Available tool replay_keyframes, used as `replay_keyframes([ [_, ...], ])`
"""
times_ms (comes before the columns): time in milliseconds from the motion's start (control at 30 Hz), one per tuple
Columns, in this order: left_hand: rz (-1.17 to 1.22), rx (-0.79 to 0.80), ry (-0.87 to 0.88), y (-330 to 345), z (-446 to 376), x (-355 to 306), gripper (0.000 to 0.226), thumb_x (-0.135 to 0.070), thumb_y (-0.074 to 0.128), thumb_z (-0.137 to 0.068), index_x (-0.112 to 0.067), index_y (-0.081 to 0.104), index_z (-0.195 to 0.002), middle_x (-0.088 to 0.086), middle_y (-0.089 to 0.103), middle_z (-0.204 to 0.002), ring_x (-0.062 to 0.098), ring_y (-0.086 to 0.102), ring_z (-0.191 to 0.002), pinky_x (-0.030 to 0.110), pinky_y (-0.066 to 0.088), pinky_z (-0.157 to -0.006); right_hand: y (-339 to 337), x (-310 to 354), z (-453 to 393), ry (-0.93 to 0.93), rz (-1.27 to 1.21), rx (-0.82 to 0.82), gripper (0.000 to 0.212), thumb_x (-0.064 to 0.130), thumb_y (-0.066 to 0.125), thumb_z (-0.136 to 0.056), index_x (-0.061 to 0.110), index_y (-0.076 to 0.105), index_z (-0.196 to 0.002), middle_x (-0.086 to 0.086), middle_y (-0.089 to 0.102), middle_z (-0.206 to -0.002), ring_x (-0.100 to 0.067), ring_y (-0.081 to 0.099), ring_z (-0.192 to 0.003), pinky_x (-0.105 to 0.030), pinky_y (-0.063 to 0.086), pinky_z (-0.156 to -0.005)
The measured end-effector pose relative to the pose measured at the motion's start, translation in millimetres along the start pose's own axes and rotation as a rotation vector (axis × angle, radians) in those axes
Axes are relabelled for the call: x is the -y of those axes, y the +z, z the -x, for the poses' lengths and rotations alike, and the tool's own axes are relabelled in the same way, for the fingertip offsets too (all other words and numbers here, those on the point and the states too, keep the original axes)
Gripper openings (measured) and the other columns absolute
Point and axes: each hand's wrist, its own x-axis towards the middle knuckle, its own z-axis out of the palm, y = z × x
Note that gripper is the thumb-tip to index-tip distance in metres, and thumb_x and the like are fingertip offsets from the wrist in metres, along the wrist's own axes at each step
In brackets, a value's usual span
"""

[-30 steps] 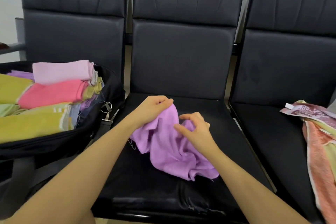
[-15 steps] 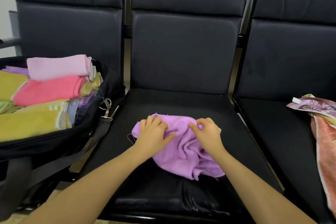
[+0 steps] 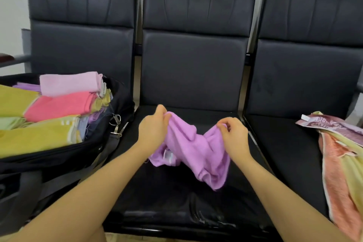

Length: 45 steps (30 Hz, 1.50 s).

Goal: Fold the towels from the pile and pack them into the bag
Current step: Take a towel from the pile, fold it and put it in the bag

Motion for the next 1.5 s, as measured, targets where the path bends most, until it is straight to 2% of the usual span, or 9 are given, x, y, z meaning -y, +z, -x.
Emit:
replay_keyframes([
  [167, 0.330, -0.124, -0.049, -43.2, -36.8, -23.0, 0.004, -0.017, 0.048, -0.097, -0.018, 0.051, -0.100, -0.007, 0.056, -0.079, 0.015, 0.056, -0.075, 0.028, 0.045, -0.065, -33.8, 53.9, -24.5, 0.028, -0.221, -0.186, 0.010, 0.010, 0.056, -0.093, 0.011, 0.065, -0.091, -0.001, 0.064, -0.084, -0.004, 0.058, -0.076, -0.011, 0.042, -0.066],
  [367, 0.657, -0.248, -0.143, -97.2, -74.0, -47.4, 0.039, 0.001, 0.048, -0.087, -0.031, 0.070, -0.080, -0.008, 0.068, -0.090, 0.013, 0.063, -0.091, 0.022, 0.046, -0.081, -74.5, 116.2, -55.2, 0.047, -0.465, -0.402, 0.011, 0.010, 0.059, -0.091, 0.015, 0.068, -0.095, 0.006, 0.065, -0.086, -0.001, 0.059, -0.080, -0.013, 0.046, -0.073],
  [500, 0.695, -0.255, -0.141, -124.4, -83.3, -56.5, 0.048, 0.009, 0.040, -0.085, -0.017, 0.069, -0.114, 0.002, 0.064, -0.109, 0.010, 0.058, -0.090, 0.013, 0.044, -0.079, -95.9, 135.4, -66.3, 0.070, -0.564, -0.457, 0.026, 0.005, 0.055, -0.089, 0.010, 0.068, -0.111, 0.004, 0.065, -0.091, -0.006, 0.062, -0.083, -0.007, 0.044, -0.068],
  [633, 0.614, -0.167, -0.098, -135.5, -86.8, -52.9, 0.062, 0.009, 0.042, -0.084, -0.024, 0.052, -0.136, 0.000, 0.048, -0.108, 0.006, 0.045, -0.067, 0.001, 0.036, -0.053, -104.5, 133.9, -62.6, 0.080, -0.610, -0.419, 0.043, 0.000, 0.046, -0.091, 0.017, 0.060, -0.128, -0.008, 0.067, -0.110, -0.019, 0.061, -0.107, -0.029, 0.047, -0.098],
  [900, 0.774, -0.284, -0.246, -129.8, -79.6, -46.8, 0.032, -0.003, 0.057, -0.090, -0.008, 0.065, -0.120, 0.003, 0.063, -0.120, 0.011, 0.056, -0.107, 0.020, 0.040, -0.090, -103.9, 117.3, -42.5, 0.173, -0.785, -0.347, 0.039, -0.001, 0.053, -0.090, 0.015, 0.062, -0.124, 0.002, 0.065, -0.121, -0.015, 0.060, -0.114, -0.034, 0.047, -0.102],
  [1100, 0.666, -0.227, -0.263, -125.3, -83.0, -43.0, 0.042, 0.008, 0.048, -0.084, -0.008, 0.067, -0.117, 0.005, 0.062, -0.124, 0.010, 0.054, -0.109, 0.019, 0.041, -0.090, -98.7, 110.2, -38.1, 0.206, -0.872, -0.440, 0.025, 0.004, 0.063, -0.088, 0.011, 0.068, -0.111, 0.003, 0.069, -0.095, -0.010, 0.066, -0.088, -0.018, 0.051, -0.075],
  [1233, 0.579, -0.203, -0.210, -135.1, -90.8, -47.1, 0.050, 0.010, 0.045, -0.083, -0.006, 0.058, -0.129, 0.007, 0.055, -0.135, 0.019, 0.049, -0.125, 0.024, 0.038, -0.102, -101.4, 112.1, -46.4, 0.164, -0.764, -0.444, 0.027, 0.003, 0.053, -0.093, 0.016, 0.070, -0.109, -0.002, 0.069, -0.095, -0.011, 0.064, -0.084, -0.027, 0.051, -0.084],
  [1400, 0.314, -0.207, -0.132, -150.3, -103.3, -48.8, 0.040, -0.005, 0.053, -0.092, -0.004, 0.054, -0.132, 0.011, 0.053, -0.136, 0.027, 0.047, -0.129, 0.034, 0.037, -0.108, -116.0, 114.4, -55.0, 0.044, -0.439, -0.423, 0.038, 0.006, 0.049, -0.095, 0.012, 0.055, -0.133, -0.003, 0.056, -0.125, -0.012, 0.053, -0.111, -0.028, 0.040, -0.104],
  [1500, 0.116, -0.198, -0.059, -154.0, -103.2, -47.2, 0.020, -0.008, 0.050, -0.095, -0.004, 0.066, -0.107, 0.008, 0.064, -0.104, 0.029, 0.056, -0.106, 0.030, 0.041, -0.088, -119.4, 109.0, -55.6, 0.007, -0.224, -0.424, 0.032, 0.005, 0.049, -0.096, 0.006, 0.059, -0.126, -0.008, 0.054, -0.124, -0.017, 0.052, -0.112, -0.024, 0.038, -0.095],
])
